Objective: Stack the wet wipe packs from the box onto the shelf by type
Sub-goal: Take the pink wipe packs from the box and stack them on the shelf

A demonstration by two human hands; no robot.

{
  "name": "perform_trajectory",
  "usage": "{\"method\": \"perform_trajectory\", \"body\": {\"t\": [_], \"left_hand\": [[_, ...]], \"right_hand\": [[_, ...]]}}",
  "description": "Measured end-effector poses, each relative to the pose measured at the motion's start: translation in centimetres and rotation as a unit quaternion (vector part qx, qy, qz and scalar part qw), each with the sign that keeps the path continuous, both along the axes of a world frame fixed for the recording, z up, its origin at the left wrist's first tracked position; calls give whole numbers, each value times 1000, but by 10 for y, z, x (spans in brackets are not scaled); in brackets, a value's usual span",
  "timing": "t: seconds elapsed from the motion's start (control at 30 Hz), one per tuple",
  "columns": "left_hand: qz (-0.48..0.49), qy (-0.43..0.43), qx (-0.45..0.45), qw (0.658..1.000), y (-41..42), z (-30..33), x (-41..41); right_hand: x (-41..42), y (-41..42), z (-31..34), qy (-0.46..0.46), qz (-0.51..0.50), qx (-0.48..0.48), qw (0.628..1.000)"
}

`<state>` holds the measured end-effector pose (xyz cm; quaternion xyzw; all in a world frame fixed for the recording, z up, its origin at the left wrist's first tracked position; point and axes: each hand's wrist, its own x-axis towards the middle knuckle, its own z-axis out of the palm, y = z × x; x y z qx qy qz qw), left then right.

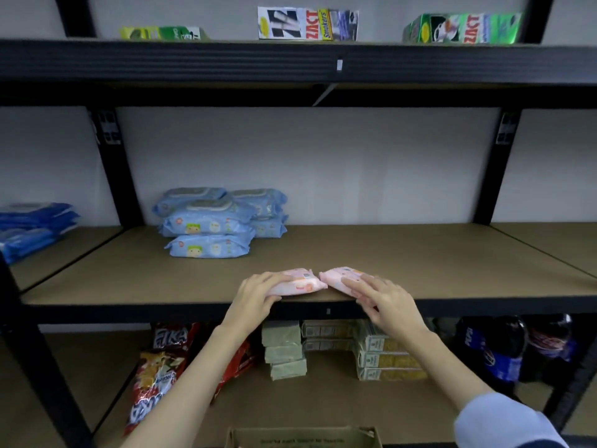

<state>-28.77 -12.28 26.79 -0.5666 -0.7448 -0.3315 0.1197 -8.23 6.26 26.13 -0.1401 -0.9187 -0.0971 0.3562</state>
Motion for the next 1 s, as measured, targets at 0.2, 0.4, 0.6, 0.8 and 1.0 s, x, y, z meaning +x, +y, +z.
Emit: {"method": "perform_trajectory", "body": {"t": [0.2, 0.4, 0.6, 0.8, 1.0], "left_hand": [[5, -121, 62, 991, 13, 33, -21], [65, -238, 30, 969, 19, 41, -31], [165, -190, -133, 959, 13, 19, -34], [273, -48, -191, 942, 23, 16, -5], [127, -33, -156, 979, 23, 11, -15]], "right_hand": [[-6, 13, 41, 107, 14, -430, 896], [-10, 20, 30, -47, -83, -448, 889], [-15, 13, 26, -120, -189, -325, 919], [-36, -3, 30, -139, -234, -249, 930], [-38, 4, 44, -169, -213, -315, 909]]}}
